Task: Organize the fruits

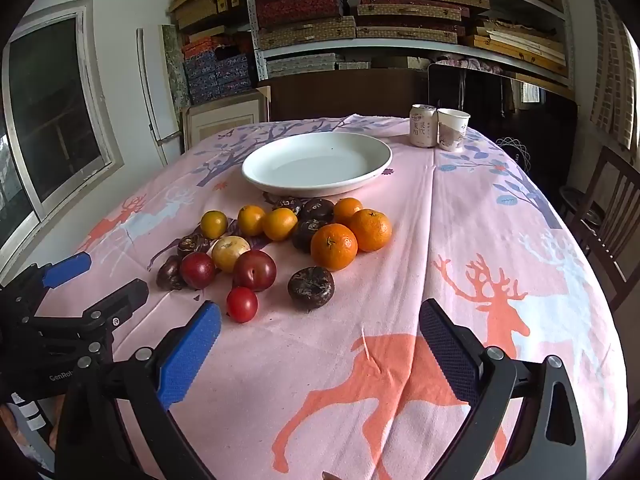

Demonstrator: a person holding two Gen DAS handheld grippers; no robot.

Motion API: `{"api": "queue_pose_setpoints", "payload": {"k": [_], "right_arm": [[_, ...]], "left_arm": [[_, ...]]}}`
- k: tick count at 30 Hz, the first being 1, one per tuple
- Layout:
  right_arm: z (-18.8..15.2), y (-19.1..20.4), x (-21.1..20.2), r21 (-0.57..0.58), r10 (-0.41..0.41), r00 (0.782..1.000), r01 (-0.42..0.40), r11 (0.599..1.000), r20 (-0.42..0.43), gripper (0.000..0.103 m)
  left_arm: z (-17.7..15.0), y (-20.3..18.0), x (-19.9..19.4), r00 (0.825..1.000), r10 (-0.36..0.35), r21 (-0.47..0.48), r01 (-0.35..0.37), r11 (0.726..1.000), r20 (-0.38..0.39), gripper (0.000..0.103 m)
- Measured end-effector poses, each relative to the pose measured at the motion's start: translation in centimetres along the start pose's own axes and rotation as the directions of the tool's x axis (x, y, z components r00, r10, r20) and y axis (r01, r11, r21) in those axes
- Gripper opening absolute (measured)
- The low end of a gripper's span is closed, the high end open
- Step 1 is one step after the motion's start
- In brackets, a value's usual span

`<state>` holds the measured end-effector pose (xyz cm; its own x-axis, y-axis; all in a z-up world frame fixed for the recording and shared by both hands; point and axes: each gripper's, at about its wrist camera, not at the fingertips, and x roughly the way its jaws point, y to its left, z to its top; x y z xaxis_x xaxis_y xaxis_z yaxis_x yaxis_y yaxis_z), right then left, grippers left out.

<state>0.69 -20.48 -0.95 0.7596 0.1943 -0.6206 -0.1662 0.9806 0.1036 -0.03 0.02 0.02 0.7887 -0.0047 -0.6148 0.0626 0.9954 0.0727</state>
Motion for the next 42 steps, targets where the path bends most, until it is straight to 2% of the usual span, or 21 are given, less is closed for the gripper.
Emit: {"api": "queue_pose_setpoints", "payload": {"k": [29, 42], "right_arm": [[-0.1, 0.2, 0.4, -0.016, -0.01, 1.0, 0.01, 1.0, -0.011, 0.099], [-0.2, 0.2, 1.0, -0.028, 0.014, 0.999, -0.015, 0.999, -0.03, 0.099]], "left_arm": [[-0.5, 0.2, 1.3, 0.999, -0.012, -0.018, 0.011, 1.0, -0.047, 0.099], [-0.6, 0.1, 1.5, 0.998, -0.009, -0.011, 0.008, 1.0, -0.058, 0.099]]}}
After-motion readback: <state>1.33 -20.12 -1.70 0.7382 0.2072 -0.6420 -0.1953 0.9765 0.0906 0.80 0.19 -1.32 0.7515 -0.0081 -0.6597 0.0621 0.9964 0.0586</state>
